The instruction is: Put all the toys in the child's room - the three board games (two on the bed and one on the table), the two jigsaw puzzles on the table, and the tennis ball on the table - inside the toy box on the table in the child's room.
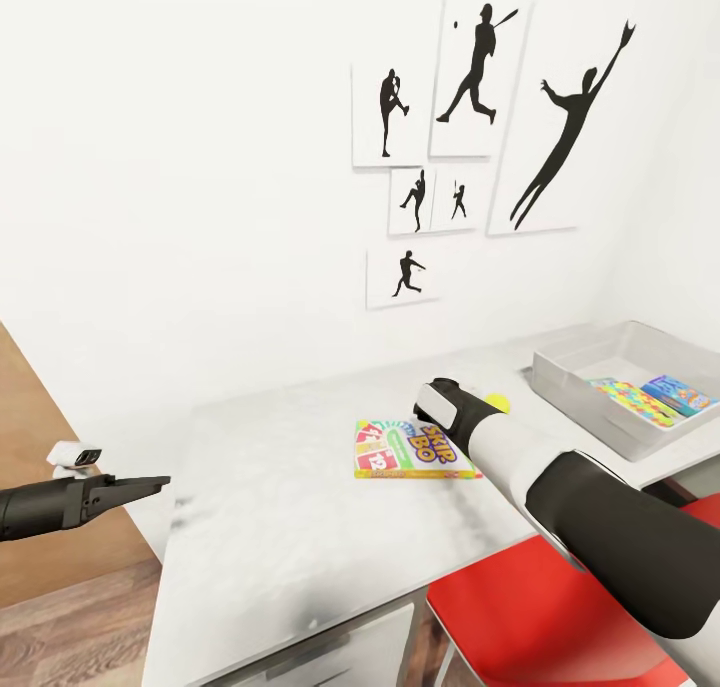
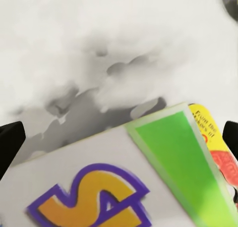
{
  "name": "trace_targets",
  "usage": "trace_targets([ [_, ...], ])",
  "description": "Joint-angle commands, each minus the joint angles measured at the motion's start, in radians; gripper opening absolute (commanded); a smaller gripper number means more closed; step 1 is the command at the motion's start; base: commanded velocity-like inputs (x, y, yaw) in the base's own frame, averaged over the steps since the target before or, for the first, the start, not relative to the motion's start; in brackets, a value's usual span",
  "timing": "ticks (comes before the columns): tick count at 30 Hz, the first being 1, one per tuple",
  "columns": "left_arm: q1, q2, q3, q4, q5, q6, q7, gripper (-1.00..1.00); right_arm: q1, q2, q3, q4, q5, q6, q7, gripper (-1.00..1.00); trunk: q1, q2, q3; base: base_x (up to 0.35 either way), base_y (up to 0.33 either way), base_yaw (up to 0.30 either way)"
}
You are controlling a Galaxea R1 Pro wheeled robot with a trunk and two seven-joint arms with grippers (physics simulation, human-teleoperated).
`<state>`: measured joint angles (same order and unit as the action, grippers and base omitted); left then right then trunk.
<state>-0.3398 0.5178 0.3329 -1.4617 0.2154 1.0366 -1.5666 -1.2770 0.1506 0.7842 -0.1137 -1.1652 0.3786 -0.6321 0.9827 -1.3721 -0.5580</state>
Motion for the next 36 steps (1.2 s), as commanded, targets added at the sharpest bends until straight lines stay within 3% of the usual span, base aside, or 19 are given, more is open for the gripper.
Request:
trace_targets([
  [1,-0.001,0.0,0.0,0.0,-0.001,0.011,-0.004,1.0,-0.001,0.0,0.007,-0.001,-0.004,0.007,-0.004,1.0,0.004,-0.008,-0.004,0.0,0.0,0.0],
  [13,-0.001,0.0,0.0,0.0,-0.001,0.011,-0.004,1.0,-0.001,-0.002,0.007,-0.001,-0.004,0.006,-0.005,1.0,0.05,-0.092,-0.042,0.0,0.0,0.0],
  [36,0.0,0.001,0.0,0.0,-0.001,0.011,-0.004,1.0,-0.001,-0.003,0.007,-0.001,-0.004,0.017,-0.005,1.0,0.05,-0.092,-0.042,0.0,0.0,0.0],
])
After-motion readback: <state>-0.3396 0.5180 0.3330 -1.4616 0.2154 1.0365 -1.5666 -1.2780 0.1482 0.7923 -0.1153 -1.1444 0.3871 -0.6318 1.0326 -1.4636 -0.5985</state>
